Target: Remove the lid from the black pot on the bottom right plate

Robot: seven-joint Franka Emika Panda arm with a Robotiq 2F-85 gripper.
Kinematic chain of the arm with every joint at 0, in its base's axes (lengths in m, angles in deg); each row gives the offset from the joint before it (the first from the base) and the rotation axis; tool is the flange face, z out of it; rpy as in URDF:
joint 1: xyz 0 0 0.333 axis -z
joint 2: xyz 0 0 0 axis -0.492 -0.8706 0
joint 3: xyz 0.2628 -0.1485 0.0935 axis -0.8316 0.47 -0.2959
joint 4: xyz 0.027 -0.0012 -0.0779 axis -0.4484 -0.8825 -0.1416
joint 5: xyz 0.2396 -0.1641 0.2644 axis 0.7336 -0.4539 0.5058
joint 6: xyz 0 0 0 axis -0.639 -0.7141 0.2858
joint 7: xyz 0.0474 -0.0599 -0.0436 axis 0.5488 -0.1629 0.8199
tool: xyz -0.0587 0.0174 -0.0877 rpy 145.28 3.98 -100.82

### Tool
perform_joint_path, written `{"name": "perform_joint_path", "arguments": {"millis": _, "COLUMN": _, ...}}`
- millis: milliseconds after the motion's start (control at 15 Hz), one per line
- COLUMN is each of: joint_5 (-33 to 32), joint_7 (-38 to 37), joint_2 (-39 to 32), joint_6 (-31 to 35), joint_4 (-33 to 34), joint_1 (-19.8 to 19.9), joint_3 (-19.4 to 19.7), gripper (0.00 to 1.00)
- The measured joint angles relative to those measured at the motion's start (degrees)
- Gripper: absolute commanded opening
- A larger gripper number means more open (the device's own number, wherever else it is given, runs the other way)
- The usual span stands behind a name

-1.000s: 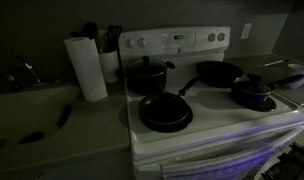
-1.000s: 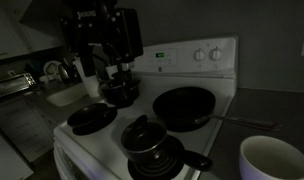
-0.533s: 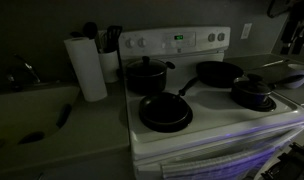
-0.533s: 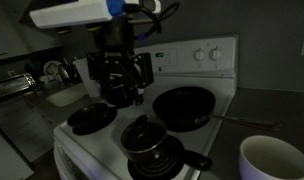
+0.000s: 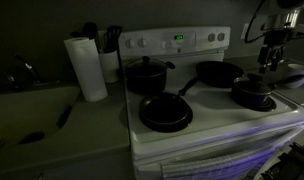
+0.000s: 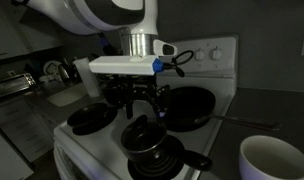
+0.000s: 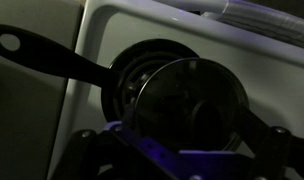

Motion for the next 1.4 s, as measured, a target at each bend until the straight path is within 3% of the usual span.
{"name": "perform_joint_path", "arguments": {"millis": 333, "joint_5": 0.5, "joint_7": 2.2, "joint_2": -4.2, "joint_6": 0.8, "joint_4": 1.3, "joint_1": -0.1, "joint_3": -1.6, "gripper": 1.00}}
{"name": "perform_joint_path", "arguments": {"millis": 1400, "joint_5": 3.7, "joint_7": 3.8, "joint_2": -7.6, "joint_6": 2.9, "joint_4": 2.4, "joint_1": -0.5, "joint_3": -5.4, "gripper": 1.00}}
